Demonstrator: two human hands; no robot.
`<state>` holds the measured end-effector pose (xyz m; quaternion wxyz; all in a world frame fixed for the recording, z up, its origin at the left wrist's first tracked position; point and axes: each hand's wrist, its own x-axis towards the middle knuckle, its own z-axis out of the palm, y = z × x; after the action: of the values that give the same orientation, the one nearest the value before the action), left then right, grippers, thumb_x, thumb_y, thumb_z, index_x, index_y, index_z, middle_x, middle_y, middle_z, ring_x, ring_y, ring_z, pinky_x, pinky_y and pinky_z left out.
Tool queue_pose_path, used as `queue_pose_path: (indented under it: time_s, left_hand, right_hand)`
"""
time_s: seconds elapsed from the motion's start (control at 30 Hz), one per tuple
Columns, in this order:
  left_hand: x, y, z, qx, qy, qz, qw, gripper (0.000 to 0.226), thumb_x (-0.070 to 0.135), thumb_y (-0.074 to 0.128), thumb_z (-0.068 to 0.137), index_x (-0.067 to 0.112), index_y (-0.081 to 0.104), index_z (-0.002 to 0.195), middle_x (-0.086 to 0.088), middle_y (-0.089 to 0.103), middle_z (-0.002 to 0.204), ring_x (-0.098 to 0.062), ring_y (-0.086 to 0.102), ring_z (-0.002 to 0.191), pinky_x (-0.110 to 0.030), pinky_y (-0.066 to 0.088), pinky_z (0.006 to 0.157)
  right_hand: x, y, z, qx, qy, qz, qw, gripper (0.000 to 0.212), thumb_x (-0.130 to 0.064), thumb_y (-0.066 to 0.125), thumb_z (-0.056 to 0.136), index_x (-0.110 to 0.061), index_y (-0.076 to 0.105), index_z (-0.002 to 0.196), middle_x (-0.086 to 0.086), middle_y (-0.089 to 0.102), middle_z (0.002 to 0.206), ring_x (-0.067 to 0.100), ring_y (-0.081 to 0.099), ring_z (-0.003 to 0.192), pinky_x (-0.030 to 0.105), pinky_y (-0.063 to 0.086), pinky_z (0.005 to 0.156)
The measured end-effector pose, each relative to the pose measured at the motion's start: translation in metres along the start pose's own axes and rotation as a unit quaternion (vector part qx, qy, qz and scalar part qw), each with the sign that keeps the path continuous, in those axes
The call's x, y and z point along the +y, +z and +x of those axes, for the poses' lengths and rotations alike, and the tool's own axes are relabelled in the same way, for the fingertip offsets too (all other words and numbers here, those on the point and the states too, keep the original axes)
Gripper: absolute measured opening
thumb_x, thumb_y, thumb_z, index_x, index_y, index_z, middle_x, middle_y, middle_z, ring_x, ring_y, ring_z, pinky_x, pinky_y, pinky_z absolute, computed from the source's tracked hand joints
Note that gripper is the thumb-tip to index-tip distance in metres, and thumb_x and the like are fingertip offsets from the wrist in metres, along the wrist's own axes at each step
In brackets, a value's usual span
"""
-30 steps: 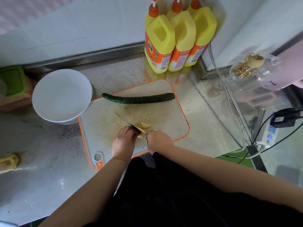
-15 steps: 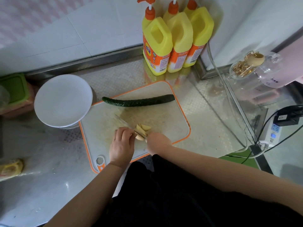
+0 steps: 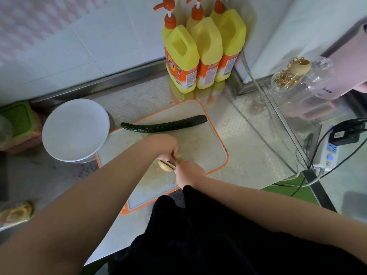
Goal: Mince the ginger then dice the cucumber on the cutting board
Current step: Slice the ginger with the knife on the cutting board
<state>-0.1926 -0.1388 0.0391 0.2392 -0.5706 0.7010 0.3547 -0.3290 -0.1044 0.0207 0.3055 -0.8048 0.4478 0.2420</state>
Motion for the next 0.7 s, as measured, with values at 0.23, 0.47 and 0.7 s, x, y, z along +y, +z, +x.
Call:
queue_pose_path:
  time_s: [0.23,0.47,0.7]
  left_hand:
    - [-0.003,0.012,0.010,0.027,-0.008,0.058,0.998,0.011,0.019,0.064,0.088,0.013,0.073,0.084,0.001,0.054,0.069,-0.018,0.041,0.060,-0.027,0.039,0.057]
    - [-0.008,-0.009,-0.002,0.020,-0.012,-0.071,0.997,0.025,0.037,0.056,0.097,0.018,0.066,0.085,0.004,0.064,0.082,-0.015,0.059,0.079,-0.030,0.046,0.077]
    - [-0.001,-0.009,-0.025,-0.077,-0.026,-0.034,0.996,0.043,0.041,0.032,0.105,0.012,0.061,0.116,0.002,0.058,0.099,-0.014,0.053,0.088,-0.027,0.041,0.079]
  right_hand:
    - [0.003,0.005,0.004,0.018,-0.002,0.003,1.000,0.020,-0.015,0.048,0.097,-0.007,0.056,0.113,0.009,0.065,0.106,0.027,0.064,0.098,0.031,0.043,0.069]
    - [0.005,0.010,0.008,0.023,0.001,-0.001,1.000,0.024,-0.016,0.048,0.097,-0.004,0.051,0.117,0.010,0.064,0.107,0.028,0.063,0.099,0.033,0.043,0.068]
    - [0.006,0.014,0.009,0.033,-0.001,-0.007,0.999,0.028,-0.017,0.049,0.097,-0.004,0.047,0.122,0.010,0.065,0.104,0.028,0.064,0.095,0.033,0.043,0.066]
